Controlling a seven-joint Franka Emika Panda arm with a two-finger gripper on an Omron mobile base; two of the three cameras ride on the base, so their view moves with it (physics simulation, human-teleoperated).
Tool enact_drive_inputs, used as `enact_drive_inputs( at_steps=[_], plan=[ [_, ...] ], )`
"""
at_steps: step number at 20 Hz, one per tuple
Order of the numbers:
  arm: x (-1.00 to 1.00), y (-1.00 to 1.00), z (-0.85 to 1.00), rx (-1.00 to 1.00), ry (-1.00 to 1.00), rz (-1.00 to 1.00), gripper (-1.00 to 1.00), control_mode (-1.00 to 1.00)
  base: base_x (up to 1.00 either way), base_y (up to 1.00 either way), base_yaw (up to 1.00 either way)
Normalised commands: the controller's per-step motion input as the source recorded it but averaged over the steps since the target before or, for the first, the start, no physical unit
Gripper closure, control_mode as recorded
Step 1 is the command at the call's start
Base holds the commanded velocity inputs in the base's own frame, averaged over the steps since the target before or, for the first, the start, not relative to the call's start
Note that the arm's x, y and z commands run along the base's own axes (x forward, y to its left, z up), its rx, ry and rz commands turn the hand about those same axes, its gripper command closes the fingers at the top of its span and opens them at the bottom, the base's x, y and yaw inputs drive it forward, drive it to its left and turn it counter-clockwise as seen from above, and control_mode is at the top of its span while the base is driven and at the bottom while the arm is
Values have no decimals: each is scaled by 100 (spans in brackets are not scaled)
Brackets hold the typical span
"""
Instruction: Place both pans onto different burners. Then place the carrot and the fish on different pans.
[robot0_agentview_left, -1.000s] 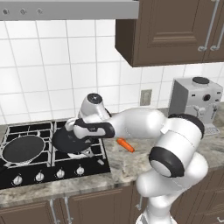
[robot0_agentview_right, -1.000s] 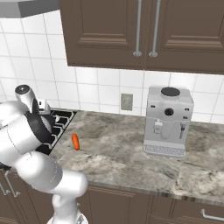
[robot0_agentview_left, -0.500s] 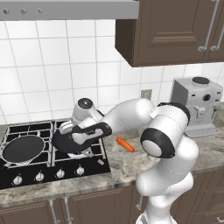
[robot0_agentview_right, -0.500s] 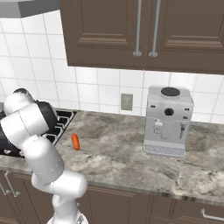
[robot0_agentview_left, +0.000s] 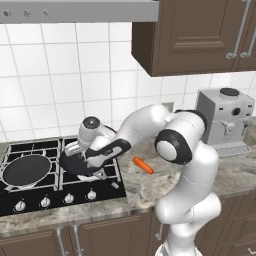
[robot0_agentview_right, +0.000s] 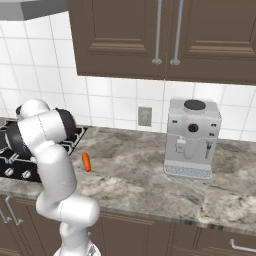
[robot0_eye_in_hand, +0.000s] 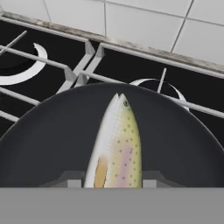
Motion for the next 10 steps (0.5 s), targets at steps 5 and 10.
enact_drive_inputs(
  at_steps=[5,10],
  plan=[
    [29,2,-31,0,0,0,100,-100,0,0,0],
    [28,6,-32,0,0,0,100,-100,0,0,0]
  ],
)
